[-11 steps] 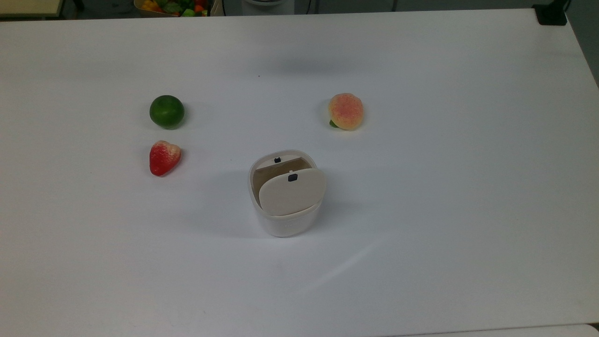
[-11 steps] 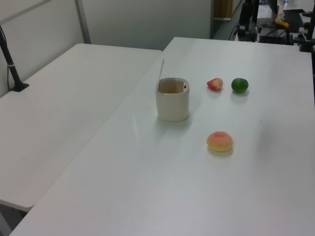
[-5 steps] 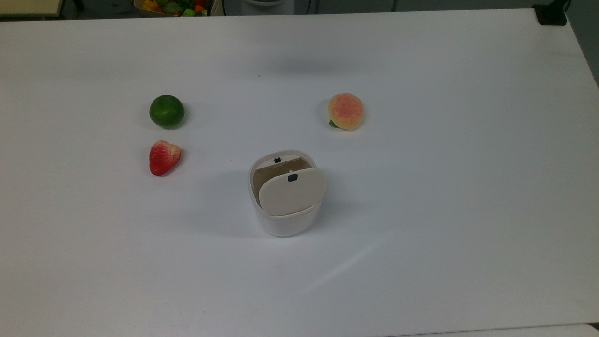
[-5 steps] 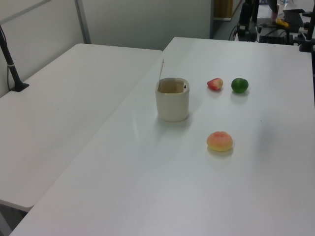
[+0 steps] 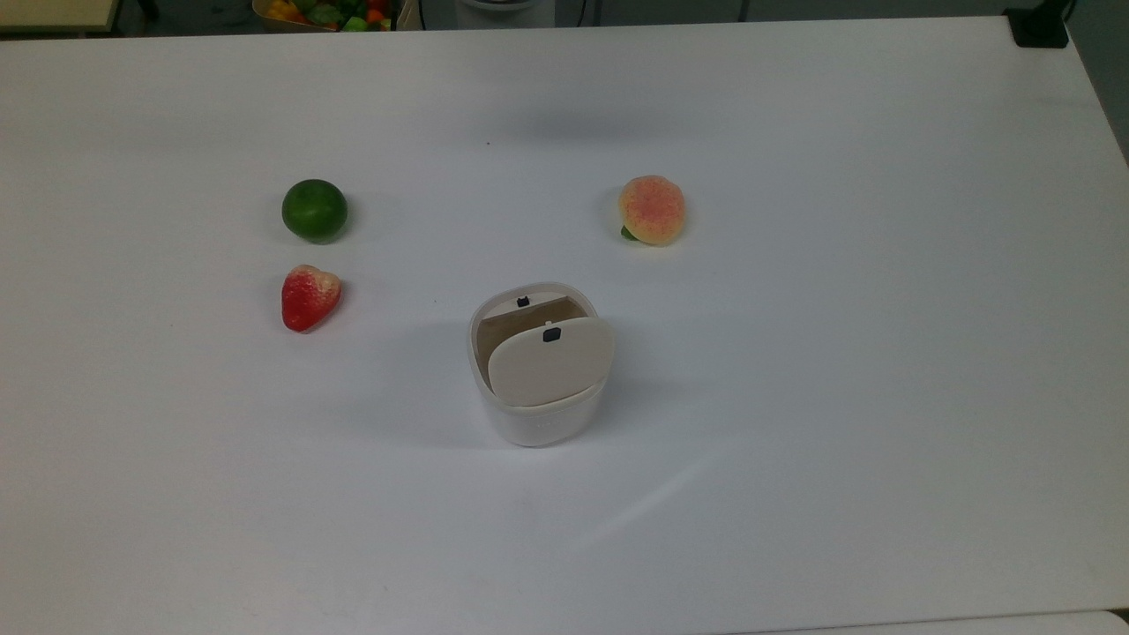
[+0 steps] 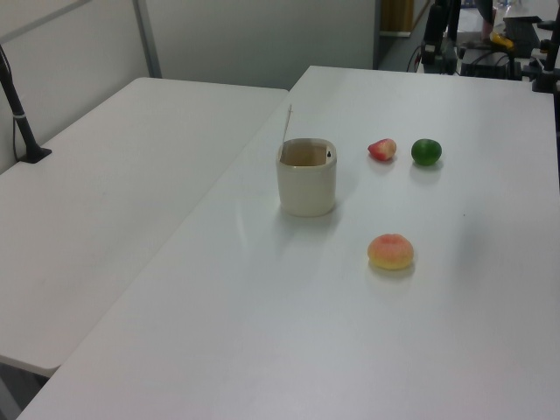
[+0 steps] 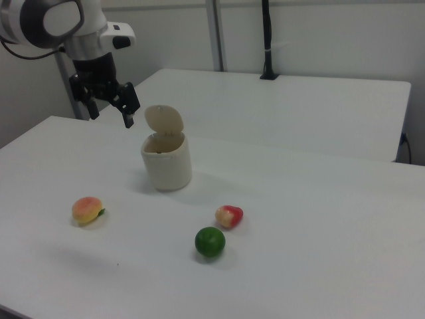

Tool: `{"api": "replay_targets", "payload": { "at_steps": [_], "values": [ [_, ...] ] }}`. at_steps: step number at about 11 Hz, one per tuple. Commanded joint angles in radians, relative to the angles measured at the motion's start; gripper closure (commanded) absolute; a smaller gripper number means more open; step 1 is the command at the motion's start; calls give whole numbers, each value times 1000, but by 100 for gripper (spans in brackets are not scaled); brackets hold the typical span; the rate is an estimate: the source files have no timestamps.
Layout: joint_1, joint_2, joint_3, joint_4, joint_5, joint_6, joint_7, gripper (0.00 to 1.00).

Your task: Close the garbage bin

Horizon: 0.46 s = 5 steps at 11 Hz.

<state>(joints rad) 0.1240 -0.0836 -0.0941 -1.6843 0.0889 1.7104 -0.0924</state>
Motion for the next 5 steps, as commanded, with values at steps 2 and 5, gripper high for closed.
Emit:
{"api": "replay_targets", "payload": {
  "at_steps": [2, 5],
  "values": [
    [14, -5, -15, -12, -11, 31, -24, 27],
    [14, -5, -16, -12, -5, 32, -30, 56]
  ]
}}
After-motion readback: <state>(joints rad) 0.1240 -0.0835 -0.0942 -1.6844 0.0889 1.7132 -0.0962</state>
